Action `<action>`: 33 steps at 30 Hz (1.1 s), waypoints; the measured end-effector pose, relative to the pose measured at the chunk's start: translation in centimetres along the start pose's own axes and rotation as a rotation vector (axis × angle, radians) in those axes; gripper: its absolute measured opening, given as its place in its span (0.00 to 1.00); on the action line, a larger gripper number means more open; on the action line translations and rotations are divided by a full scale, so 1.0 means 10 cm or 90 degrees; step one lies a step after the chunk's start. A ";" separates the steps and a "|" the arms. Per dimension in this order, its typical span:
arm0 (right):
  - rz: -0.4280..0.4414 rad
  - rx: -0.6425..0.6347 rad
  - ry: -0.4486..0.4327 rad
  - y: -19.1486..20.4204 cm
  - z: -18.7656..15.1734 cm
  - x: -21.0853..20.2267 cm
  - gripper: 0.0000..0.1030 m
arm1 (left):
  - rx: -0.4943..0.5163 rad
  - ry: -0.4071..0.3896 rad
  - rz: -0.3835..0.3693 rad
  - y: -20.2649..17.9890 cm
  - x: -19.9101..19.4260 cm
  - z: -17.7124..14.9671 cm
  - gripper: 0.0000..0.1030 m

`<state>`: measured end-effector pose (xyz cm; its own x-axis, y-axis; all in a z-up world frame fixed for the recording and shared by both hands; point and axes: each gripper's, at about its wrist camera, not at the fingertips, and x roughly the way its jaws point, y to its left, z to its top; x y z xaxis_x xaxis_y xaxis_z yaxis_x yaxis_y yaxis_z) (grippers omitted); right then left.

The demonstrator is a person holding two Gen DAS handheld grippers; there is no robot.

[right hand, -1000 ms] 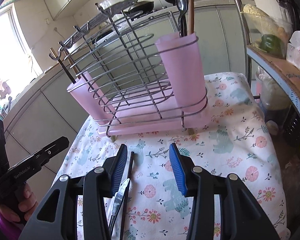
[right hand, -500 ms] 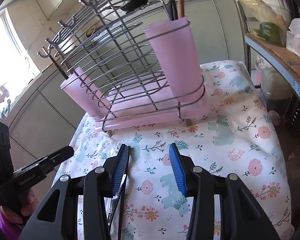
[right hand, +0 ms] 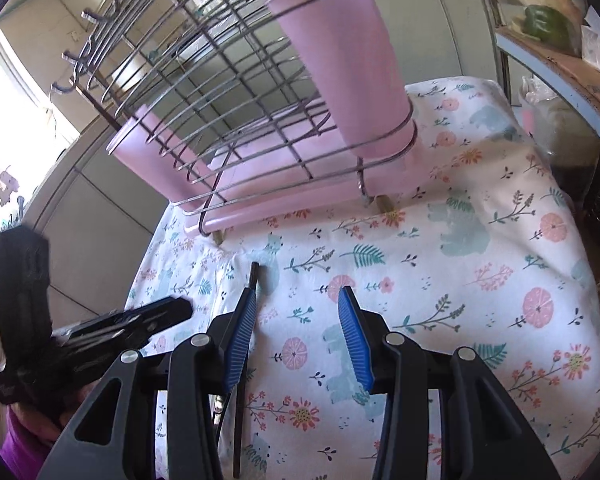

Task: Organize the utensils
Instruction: 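Grasp the clear plastic fork with the left gripper while the right grasps a black utensil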

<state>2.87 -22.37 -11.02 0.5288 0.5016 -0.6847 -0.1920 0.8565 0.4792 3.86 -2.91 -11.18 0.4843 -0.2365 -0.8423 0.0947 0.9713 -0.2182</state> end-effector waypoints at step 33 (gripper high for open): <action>-0.048 -0.072 0.134 0.60 0.23 0.96 0.13 | -0.092 -0.088 -0.066 0.71 -0.38 0.05 0.09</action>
<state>8.70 -12.64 -13.48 0.3636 0.4407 -0.8207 -0.2560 0.8944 0.3668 3.13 4.92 -9.23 0.5944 -0.3188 -0.7382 0.0288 0.9259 -0.3767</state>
